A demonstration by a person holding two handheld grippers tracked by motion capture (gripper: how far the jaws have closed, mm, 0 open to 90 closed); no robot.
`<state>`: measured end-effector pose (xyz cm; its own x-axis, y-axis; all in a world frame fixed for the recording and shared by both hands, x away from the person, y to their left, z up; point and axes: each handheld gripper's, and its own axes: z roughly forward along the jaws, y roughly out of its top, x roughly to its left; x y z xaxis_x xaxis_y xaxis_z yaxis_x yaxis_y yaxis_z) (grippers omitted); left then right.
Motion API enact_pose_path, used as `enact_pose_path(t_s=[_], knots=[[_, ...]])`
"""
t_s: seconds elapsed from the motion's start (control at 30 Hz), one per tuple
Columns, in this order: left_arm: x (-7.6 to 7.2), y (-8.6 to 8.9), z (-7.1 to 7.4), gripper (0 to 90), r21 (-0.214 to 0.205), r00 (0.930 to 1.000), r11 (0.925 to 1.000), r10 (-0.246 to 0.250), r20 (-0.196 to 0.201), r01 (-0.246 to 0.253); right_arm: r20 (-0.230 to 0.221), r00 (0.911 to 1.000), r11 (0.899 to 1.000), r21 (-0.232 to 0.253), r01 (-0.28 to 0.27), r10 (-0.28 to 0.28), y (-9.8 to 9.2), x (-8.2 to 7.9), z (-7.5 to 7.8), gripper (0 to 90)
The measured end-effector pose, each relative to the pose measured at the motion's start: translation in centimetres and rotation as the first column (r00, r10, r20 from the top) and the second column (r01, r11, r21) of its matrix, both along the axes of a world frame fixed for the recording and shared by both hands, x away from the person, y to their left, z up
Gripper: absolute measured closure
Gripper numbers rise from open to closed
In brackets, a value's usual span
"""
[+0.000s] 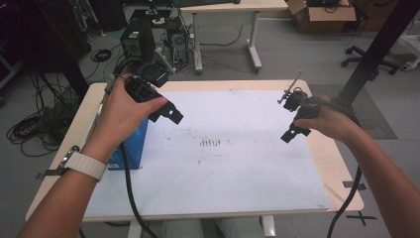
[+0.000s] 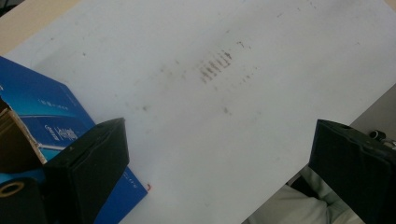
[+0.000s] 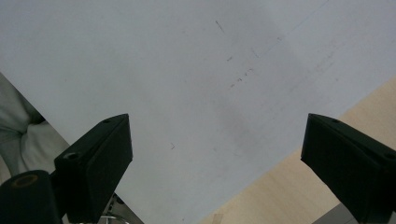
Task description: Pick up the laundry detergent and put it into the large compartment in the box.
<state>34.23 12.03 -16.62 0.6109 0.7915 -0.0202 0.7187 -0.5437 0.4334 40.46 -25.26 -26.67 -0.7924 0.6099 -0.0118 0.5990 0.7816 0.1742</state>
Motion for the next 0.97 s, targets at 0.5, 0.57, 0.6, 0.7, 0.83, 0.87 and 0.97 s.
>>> enact_pose_path(t_s=[0.5, 0.57, 0.6, 0.7, 0.83, 0.87, 0.97], knots=[[-0.05, -0.43, -0.27, 5.1, 0.002, 1.0000, 1.0000, 0.001, 0.002, -0.001, 0.003, 1.0000, 1.000, 0.005, -0.004, 0.004, 0.20, -0.02, 0.11, 8.6], [-0.06, -0.43, -0.31, 5.2, 0.003, 1.0000, 1.0000, -0.001, 0.002, 0.001, 0.003, 1.0000, 1.000, 0.001, -0.008, 0.008, 0.24, -0.03, 0.13, 8.6], [-0.07, -0.45, -0.32, 5.2, 0.005, 1.0000, 1.0000, -0.003, 0.000, 0.003, 0.003, 1.0000, 1.000, 0.003, -0.007, 0.007, 0.25, -0.04, 0.11, 8.6], [-0.12, -0.50, -0.34, 5.4, 0.006, 1.0000, 1.0000, -0.007, 0.001, 0.007, 0.003, 1.0000, 1.000, 0.003, -0.006, 0.006, 0.27, -0.05, 0.11, 8.5], [-0.11, -0.51, -0.34, 5.4, 0.004, 1.0000, 1.0000, -0.006, 0.001, 0.006, 0.005, 1.0000, 1.000, 0.003, -0.007, 0.007, 0.26, -0.07, 0.14, 8.5], [-0.10, -0.52, -0.35, 5.4, 0.002, 1.0000, 1.0000, -0.004, 0.002, 0.004, 0.005, 1.0000, 1.000, 0.004, -0.005, 0.005, 0.25, -0.07, 0.14, 8.4], [-0.10, -0.59, -0.37, 5.4, 0.004, 1.0000, 1.0000, -0.004, 0.001, 0.004, 0.006, 1.0000, 1.000, 0.006, -0.003, 0.003, 0.19, -0.05, 0.14, 8.4]])
